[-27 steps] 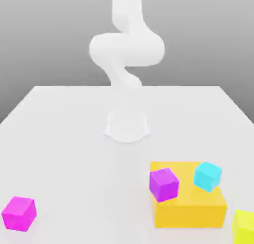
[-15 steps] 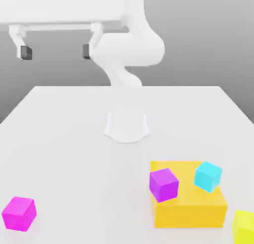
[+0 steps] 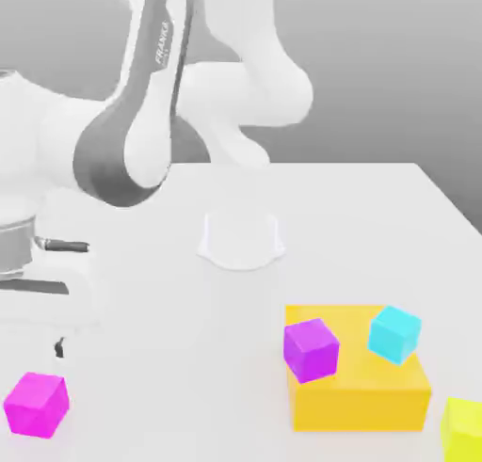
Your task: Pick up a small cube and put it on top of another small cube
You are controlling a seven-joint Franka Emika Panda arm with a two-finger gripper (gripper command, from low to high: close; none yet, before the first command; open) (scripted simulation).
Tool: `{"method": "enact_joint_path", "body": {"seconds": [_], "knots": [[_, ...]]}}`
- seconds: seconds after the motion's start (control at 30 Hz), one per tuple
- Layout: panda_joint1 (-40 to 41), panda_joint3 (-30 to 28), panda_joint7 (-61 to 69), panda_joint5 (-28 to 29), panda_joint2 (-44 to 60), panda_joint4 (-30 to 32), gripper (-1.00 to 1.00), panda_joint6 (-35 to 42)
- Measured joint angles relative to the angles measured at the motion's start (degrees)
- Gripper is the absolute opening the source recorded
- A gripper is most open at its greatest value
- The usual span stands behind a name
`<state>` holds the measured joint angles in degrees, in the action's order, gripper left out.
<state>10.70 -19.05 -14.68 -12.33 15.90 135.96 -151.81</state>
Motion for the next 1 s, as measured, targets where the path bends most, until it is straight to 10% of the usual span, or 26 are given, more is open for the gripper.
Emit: {"method": "enact_joint_path", "body": {"seconds": [0.13,0.17,0.57,1.0], "knots": [[3.4,3.3,3.9,-4.3,8.3,-1.3,0.0,-5.5],[4.4,4.6,4.8,-5.5,10.4,-1.8,-1.0,-7.1],[1.2,1.3,0.6,-0.1,2.0,0.3,-1.0,-0.8],[-20.1,16.1,-14.6,10.2,-24.9,11.8,-1.0,13.4]]}}
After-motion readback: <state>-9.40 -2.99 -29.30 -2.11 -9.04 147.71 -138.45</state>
